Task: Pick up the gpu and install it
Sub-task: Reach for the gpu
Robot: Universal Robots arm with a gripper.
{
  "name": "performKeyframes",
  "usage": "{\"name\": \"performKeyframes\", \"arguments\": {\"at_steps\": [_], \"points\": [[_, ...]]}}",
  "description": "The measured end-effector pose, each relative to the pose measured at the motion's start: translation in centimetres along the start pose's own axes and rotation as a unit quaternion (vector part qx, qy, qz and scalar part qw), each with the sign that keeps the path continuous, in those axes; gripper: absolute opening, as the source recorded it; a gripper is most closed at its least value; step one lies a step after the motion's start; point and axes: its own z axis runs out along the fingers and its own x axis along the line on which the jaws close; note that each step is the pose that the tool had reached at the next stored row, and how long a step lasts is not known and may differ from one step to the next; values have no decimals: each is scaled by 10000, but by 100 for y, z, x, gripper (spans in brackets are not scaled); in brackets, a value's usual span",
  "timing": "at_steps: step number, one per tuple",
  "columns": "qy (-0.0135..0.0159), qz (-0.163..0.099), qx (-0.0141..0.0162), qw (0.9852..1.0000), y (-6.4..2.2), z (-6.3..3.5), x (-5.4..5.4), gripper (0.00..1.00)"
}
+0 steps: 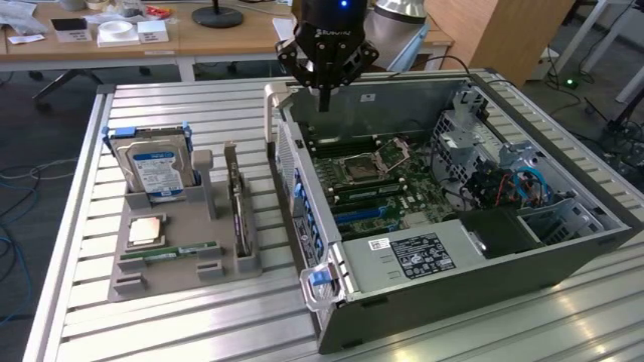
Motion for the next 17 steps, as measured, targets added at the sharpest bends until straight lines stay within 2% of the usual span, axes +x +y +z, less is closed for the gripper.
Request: {"name": "performKeyframes", "arguments": {"at_steps": [17], "points": [[0,11,0,10000,2,-3,224,11]]}}
